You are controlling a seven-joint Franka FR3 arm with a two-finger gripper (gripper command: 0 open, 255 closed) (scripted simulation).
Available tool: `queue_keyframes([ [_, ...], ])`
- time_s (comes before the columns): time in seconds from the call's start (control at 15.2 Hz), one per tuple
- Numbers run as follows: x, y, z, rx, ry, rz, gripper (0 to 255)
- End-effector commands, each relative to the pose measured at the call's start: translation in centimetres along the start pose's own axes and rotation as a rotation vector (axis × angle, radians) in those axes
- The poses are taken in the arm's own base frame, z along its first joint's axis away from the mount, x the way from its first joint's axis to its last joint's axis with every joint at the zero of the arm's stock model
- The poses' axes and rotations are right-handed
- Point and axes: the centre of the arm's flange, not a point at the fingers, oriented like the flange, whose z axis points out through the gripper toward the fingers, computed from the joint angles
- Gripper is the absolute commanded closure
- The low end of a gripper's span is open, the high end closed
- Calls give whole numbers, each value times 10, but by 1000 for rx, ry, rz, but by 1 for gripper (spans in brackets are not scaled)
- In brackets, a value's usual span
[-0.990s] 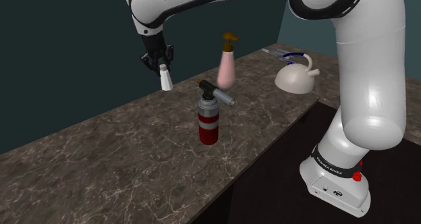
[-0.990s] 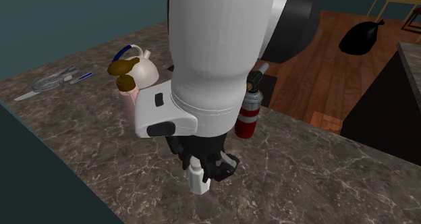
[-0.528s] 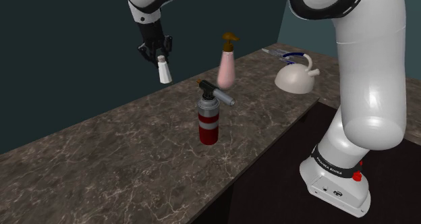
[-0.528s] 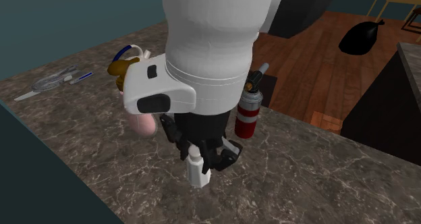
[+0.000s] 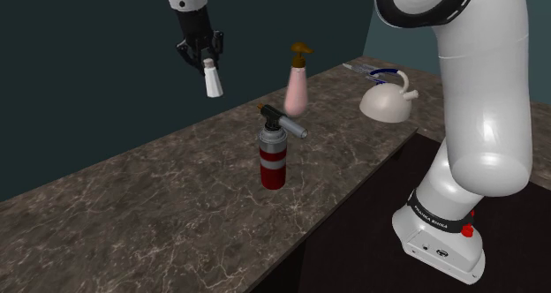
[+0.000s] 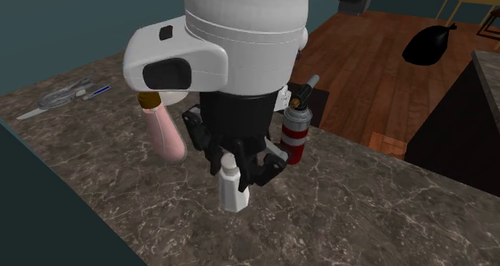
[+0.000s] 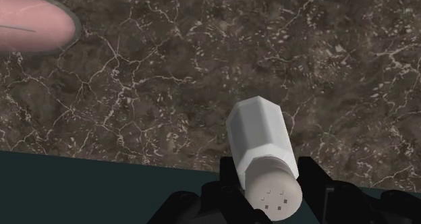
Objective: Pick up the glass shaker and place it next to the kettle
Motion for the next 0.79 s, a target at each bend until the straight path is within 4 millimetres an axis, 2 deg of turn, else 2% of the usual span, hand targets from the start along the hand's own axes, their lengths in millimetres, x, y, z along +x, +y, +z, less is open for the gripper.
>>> queue_keyframes([
  [0.0, 1, 1, -11, 0, -1, 0, 255],
  [0.73, 3, 8, -69, 0, -1, 0, 255],
])
